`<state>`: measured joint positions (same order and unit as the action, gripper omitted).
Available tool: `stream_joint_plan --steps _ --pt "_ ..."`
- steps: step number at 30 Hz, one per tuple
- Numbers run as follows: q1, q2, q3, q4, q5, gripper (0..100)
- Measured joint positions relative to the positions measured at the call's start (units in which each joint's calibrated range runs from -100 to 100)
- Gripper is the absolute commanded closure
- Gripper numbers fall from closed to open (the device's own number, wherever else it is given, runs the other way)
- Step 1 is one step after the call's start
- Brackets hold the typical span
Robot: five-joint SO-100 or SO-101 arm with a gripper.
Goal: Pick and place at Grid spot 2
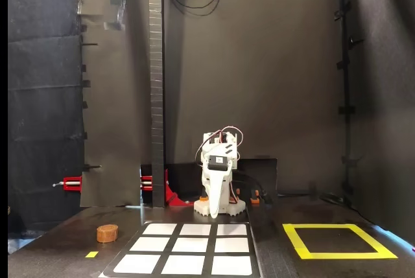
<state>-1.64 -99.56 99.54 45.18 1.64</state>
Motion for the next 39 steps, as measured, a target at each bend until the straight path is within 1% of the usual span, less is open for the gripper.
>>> stream_joint_plan --steps 16,19,27,31,33,34,35,36,39 --pt "0.4 0.0 0.0 0.0 0.0 100" --pt "1.1 4.8 -2.6 0.0 0.0 100" --pt "2.6 33.2 -26.7 0.5 0.0 100" --pt "4.3 52.1 -42.2 3.7 0.0 100" --pt "5.1 59.6 -50.0 7.1 0.0 100" --pt "5.3 65.8 -56.9 9.8 0.0 100" --pt "5.7 67.5 -58.9 11.2 0.0 100" --pt "6.2 74.0 -66.2 16.0 0.0 100" --pt "6.7 86.2 -84.3 27.8 0.0 100"
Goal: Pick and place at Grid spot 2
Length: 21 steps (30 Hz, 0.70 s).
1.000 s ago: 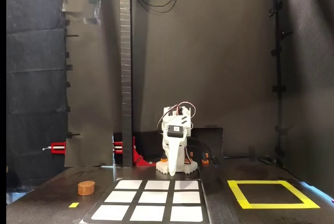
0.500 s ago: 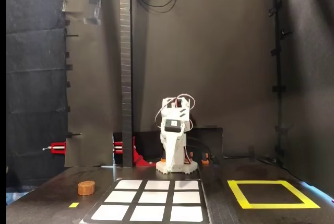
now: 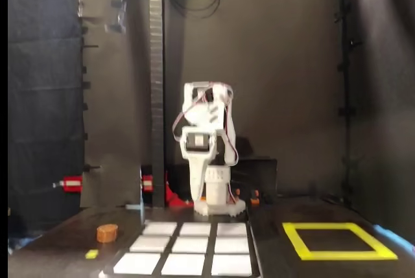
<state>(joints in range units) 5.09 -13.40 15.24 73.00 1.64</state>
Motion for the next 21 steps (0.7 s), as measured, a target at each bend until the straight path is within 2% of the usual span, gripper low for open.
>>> stream_joint_plan --steps 3,10,16,18,21 --pt "0.8 8.2 -12.1 6.2 0.0 100" --pt "1.5 14.2 -22.9 17.9 1.4 100" --pt "1.5 14.2 -23.6 18.2 3.4 100" --pt "2.1 14.2 -23.6 17.9 5.7 100" --pt "4.8 14.3 -23.6 17.9 16.2 100"
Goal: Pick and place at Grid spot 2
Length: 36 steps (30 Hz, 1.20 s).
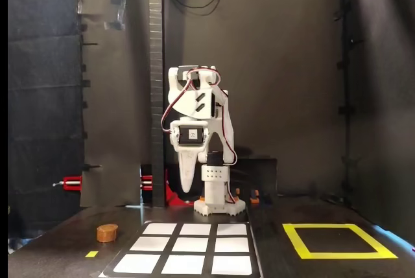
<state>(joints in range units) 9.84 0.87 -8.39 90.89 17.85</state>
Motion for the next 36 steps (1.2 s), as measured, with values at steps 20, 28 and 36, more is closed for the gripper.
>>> stream_joint_plan --steps 20,28,36 --pt "36.1 6.5 0.0 -5.2 46.3 100" --pt "38.6 7.7 0.0 -8.0 47.7 68" --pt "39.7 9.1 0.0 -8.3 49.7 67"
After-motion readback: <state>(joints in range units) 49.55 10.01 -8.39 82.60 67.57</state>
